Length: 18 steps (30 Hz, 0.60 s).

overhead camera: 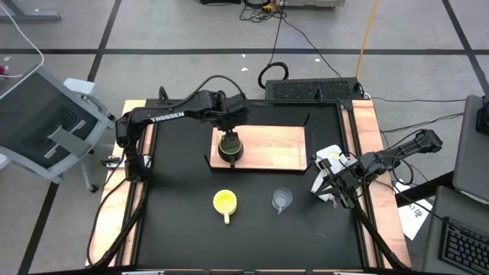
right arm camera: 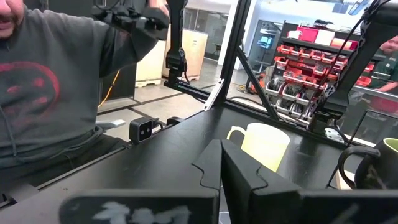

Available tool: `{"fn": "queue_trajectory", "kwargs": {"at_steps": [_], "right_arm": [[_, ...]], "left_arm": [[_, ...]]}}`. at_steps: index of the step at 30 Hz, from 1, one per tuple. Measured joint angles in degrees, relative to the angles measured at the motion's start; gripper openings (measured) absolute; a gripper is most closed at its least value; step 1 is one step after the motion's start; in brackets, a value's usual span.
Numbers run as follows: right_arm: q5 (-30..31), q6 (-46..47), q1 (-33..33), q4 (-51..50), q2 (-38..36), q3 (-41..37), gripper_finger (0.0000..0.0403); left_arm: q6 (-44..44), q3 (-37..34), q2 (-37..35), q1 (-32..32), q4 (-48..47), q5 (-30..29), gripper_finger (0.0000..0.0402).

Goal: Stack small to large cups/mugs on shelf
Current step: Put the yellow mug on the shelf

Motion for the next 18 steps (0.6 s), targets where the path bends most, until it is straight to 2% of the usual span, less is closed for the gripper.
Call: {"fn": "queue_trajectory", "kwargs": {"at_steps": [3,5,12,18], "right_arm": [[0.0,0.0,-0.01,-0.02,0.0,0.0,0.0],[0.0,0.0,-0.01,-0.02,0.0,0.0,0.0],[-0.01,0.57,-0.01,0.0,0.0,0.0,0.0],[-0.02,0.66,-0.01,0.01,0.0,0.0,0.0]], "left_arm": [[-0.16,1.6,-0.07,-0.61,-0.74,0.0,0.0272],[-0.05,2.31,-0.04,-1.11,-1.13,0.02,0.024],[1.03,2.5,-0.04,-2.01,-1.06,1.4,0.0025],[2.69,2.5,-0.04,-2.14,-1.5,1.42,0.0004]]}}
